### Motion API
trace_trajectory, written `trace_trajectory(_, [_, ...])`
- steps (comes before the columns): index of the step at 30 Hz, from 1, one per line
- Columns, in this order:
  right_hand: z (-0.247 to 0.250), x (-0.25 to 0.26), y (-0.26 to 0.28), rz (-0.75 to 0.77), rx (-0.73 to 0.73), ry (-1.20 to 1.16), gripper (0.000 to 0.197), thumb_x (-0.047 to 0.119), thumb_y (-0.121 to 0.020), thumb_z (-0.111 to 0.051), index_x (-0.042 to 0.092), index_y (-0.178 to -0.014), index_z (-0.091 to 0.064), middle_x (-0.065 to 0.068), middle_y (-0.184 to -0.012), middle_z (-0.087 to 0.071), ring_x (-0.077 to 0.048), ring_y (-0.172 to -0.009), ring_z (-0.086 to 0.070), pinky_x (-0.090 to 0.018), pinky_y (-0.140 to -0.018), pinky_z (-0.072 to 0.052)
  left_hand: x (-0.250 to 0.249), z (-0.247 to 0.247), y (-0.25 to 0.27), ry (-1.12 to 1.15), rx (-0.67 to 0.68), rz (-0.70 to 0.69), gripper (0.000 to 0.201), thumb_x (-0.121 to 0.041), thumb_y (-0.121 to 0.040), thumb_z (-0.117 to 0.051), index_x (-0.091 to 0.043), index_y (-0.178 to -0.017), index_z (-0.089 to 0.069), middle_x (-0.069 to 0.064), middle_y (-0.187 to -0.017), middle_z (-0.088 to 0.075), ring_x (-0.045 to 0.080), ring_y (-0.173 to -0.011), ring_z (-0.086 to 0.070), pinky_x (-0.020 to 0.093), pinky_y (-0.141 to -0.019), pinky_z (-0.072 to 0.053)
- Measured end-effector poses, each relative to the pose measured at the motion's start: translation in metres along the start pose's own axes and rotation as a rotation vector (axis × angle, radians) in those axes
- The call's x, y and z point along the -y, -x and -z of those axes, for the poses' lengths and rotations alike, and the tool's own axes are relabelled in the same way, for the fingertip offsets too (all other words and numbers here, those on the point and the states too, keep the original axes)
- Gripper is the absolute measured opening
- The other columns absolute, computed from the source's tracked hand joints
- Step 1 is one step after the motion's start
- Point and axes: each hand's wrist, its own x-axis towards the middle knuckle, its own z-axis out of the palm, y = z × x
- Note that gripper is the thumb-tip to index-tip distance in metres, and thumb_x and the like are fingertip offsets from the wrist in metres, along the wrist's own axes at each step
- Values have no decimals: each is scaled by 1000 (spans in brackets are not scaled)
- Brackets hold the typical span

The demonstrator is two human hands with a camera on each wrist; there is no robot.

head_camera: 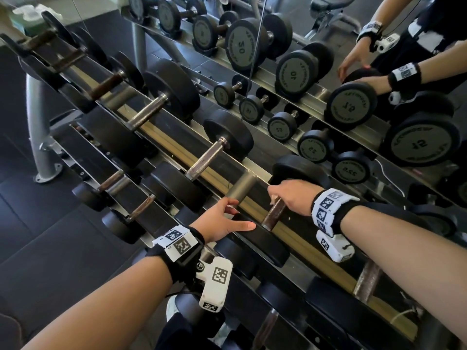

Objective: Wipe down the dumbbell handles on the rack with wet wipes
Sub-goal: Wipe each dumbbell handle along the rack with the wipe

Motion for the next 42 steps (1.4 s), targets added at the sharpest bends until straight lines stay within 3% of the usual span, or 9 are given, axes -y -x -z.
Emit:
trace_trajectory(3, [-8,6,1,-39,-36,-43,15,12,-92,-53,21,-104,-55,-3,-89,-64,-22,-86,-63,-33,-82,-49,-1,0,-1,2,8,3,84,-48,-73,-81,-31,-143,-38,-9,-129,-52,14,-117,-56,32,-103,-44])
trace_trajectory(8, [-22,24,5,104,19,-192,20,7,-99,-45,20,-106,-58,1,-93,-67,-19,-89,-64,-27,-82,-47,-2,1,-2,-3,8,3,84,-46,-73,-82,-31,-142,-38,-8,-129,-53,14,-116,-57,32,-103,-44])
trace_trajectory(15, [-8,2,18,-76,-145,-125,23,11,-93,-56,20,-114,-56,-2,-103,-67,-20,-96,-66,-27,-90,-48,-2,2,-3,-19,25,6,82,-47,-74,-81,-30,-142,-39,-9,-130,-53,13,-115,-56,28,-99,-43])
trace_trajectory(20, [-33,30,27,-2,-87,-204,19,9,-98,-46,19,-112,-54,-2,-86,-63,-17,-76,-60,-26,-71,-45,-5,5,-5,-59,45,-2,82,-48,-73,-81,-30,-141,-40,-9,-129,-54,11,-111,-54,26,-93,-40])
trace_trajectory(24, [-26,27,34,-101,-78,-523,9,22,-99,-54,23,-100,-62,1,-94,-67,-13,-89,-62,-17,-76,-44,-4,5,-4,-109,53,-15,82,-51,-73,-80,-29,-141,-40,-7,-132,-54,12,-110,-55,27,-96,-43])
trace_trajectory(27, [-16,18,55,-203,-279,-636,13,26,-102,-46,22,-103,-58,2,-96,-64,-14,-91,-60,-18,-82,-42,-9,8,-3,-196,67,-50,80,-54,-74,-78,-27,-140,-41,-8,-129,-55,10,-107,-56,24,-90,-43])
trace_trajectory(31, [-9,19,86,-397,-574,-822,11,30,-101,-48,20,-101,-53,-3,-90,-63,-22,-89,-59,-39,-84,-44,-26,14,0,-325,79,-138,72,-49,-76,-79,-27,-136,-47,-10,-120,-55,5,-100,-53,18,-81,-40])
trace_trajectory(37, [-16,48,109,-496,-896,-1173,15,24,-93,-65,14,-85,-57,-4,-78,-63,-14,-71,-58,-25,-61,-47,-69,2,8,-179,94,-419,39,-40,-79,-79,-29,-114,-64,-13,-109,-66,5,-102,-62,27,-93,-50])
trace_trajectory(42, [-29,66,117,-584,-1104,-1391,14,27,-84,-76,20,-75,-68,5,-68,-68,-6,-61,-62,-22,-52,-48,-85,-12,15,-57,112,-514,13,-28,-85,-75,-15,-88,-75,11,-85,-73,16,-77,-65,41,-84,-53])
